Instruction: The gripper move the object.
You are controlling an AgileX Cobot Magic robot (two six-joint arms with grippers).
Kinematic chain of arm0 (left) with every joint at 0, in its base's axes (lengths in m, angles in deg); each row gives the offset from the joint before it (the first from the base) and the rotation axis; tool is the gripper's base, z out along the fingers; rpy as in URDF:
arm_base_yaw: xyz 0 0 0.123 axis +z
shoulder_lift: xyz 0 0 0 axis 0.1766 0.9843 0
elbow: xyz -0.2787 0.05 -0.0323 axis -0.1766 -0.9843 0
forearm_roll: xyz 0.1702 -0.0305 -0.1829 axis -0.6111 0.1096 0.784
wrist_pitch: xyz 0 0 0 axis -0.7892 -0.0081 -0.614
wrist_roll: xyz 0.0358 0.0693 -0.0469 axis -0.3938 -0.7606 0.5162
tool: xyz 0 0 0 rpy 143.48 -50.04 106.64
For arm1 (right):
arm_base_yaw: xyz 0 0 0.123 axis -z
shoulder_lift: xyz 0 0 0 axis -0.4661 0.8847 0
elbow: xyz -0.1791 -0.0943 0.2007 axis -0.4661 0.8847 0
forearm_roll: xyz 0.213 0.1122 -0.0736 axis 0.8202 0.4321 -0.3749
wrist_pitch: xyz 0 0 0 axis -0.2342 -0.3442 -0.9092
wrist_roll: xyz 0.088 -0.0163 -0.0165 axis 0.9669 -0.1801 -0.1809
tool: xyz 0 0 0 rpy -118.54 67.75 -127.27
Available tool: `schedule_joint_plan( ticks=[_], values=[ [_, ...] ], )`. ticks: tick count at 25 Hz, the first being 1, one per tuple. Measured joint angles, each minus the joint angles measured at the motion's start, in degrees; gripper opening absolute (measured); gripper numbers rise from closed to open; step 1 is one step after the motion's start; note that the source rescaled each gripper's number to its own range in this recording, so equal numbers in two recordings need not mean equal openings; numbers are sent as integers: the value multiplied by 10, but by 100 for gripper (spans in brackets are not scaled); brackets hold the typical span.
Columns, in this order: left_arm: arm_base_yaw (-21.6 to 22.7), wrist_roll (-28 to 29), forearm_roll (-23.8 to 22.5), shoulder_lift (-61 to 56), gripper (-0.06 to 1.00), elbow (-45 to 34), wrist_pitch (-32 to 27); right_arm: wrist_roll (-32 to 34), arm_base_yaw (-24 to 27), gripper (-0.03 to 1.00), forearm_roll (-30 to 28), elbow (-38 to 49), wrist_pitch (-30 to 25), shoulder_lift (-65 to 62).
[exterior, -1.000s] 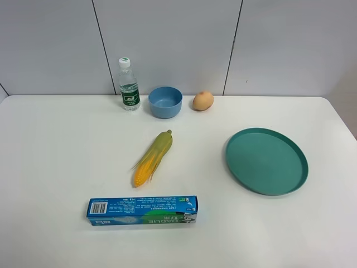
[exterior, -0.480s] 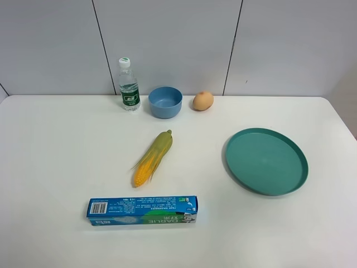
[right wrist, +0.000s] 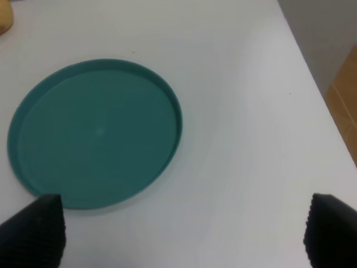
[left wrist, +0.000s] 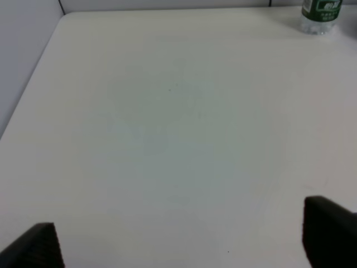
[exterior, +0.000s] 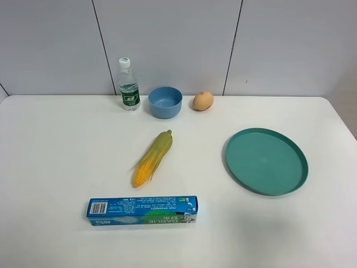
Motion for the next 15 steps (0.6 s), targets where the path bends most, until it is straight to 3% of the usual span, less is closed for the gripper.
schedule_joint_plan(
  ticks=[6, 15],
  values=[
    [0, 0, 0, 0, 100, 0, 0, -47, 31, 89, 52, 57, -2, -65],
    [0, 0, 0, 0, 100, 0, 0, -61, 32, 83, 60, 60, -3, -70]
  ],
)
